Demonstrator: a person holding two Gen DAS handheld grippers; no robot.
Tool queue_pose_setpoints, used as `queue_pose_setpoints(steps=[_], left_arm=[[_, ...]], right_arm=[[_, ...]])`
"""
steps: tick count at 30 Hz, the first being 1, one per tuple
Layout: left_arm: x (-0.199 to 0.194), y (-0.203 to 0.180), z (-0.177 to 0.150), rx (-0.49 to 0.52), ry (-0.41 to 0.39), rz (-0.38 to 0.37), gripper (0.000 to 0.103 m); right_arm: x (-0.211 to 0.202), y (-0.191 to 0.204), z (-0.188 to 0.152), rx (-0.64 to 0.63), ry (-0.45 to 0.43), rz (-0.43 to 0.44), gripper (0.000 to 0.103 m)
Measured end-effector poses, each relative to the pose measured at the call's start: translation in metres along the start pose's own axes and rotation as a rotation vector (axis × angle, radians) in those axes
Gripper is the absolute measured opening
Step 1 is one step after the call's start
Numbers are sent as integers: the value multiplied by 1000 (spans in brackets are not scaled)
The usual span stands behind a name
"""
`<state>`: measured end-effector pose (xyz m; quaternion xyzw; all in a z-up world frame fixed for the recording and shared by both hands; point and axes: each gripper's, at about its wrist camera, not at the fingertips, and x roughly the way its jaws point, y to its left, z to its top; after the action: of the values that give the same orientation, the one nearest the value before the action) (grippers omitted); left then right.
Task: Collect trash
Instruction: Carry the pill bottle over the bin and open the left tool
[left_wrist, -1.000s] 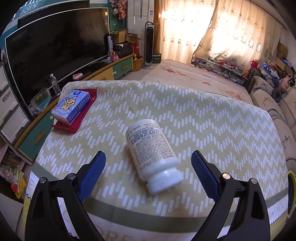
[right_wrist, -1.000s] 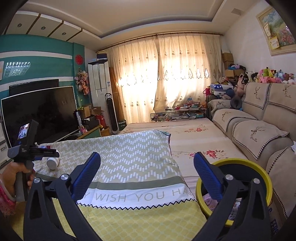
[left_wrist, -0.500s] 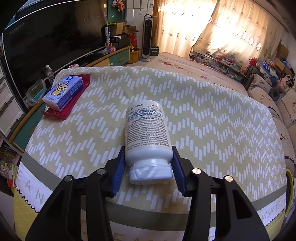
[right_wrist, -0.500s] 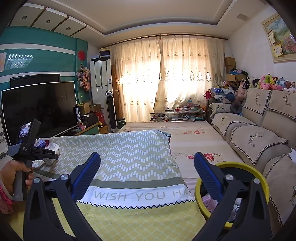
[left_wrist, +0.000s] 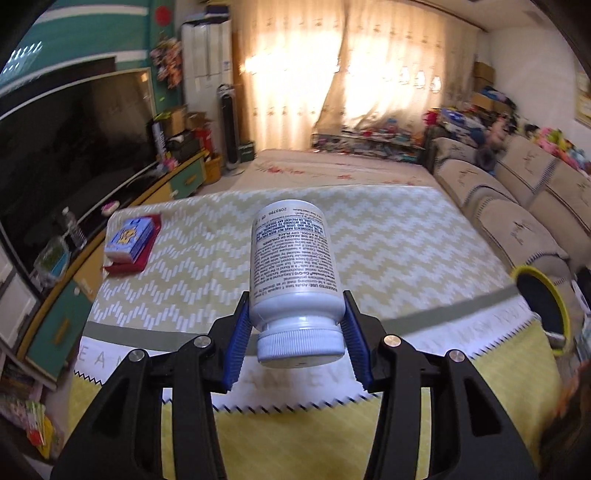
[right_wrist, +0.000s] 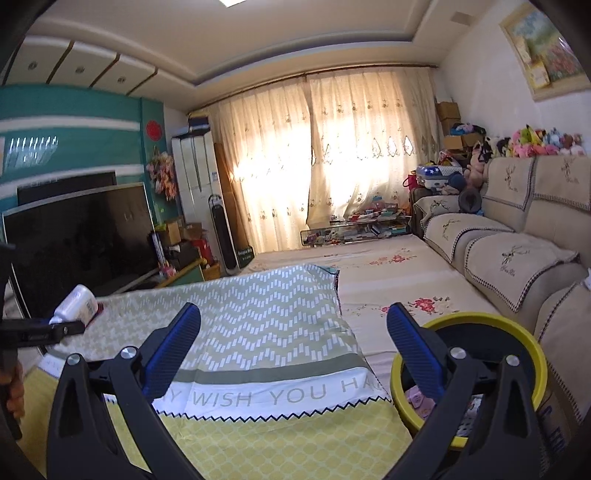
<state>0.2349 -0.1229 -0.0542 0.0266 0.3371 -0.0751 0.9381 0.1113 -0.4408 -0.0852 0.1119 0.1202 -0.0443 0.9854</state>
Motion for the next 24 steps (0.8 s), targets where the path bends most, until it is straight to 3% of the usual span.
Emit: queue_pose_setpoints(steps=[5, 11, 15, 19, 24], left_arm=[[-39, -51, 1, 89, -34, -127, 47], [-53, -140, 0, 219, -24, -306, 47], [-46, -206, 3, 296, 19, -437, 47], [-35, -273, 5, 374, 49, -522, 47], [2, -358, 4, 450, 166, -606, 47]], right_arm=[[-22, -26, 8, 27, -29, -65, 96], [-60, -74, 18, 28, -49, -205, 96], [-82, -107, 17, 38, -49, -309, 96], [-101, -140, 14, 81, -56, -387, 96], [-116, -162, 12, 108, -68, -436, 96]])
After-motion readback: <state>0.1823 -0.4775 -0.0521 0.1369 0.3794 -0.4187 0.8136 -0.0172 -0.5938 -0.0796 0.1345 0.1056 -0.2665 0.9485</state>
